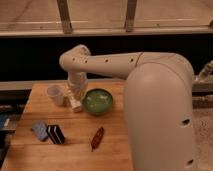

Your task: Knock the eraser over

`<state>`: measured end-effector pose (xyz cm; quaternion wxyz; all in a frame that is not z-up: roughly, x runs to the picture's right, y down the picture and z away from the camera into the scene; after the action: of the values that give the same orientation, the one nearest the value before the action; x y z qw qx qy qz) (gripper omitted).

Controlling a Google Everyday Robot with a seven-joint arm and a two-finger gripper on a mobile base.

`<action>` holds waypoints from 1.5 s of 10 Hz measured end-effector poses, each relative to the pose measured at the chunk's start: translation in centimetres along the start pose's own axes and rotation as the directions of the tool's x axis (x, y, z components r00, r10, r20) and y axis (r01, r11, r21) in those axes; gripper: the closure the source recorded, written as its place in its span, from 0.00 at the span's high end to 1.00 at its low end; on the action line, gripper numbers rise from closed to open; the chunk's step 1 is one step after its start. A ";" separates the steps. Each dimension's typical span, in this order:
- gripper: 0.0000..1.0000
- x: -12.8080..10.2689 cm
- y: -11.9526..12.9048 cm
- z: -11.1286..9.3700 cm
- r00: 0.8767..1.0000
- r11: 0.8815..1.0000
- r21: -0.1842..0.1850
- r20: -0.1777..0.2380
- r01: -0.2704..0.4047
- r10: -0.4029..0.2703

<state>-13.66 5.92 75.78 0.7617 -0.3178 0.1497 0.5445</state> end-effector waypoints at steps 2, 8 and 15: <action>0.00 2.0 0.9 0.9 0.999 1.000 -0.023 -0.034 -0.011 0.011; 0.00 2.0 1.0 0.9 0.999 1.000 -0.022 -0.034 -0.009 0.009; 0.00 8.1 3.6 5.3 0.988 1.000 0.021 -0.153 0.004 -0.001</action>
<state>-14.67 16.02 73.94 0.7520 -0.3507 0.2130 0.5159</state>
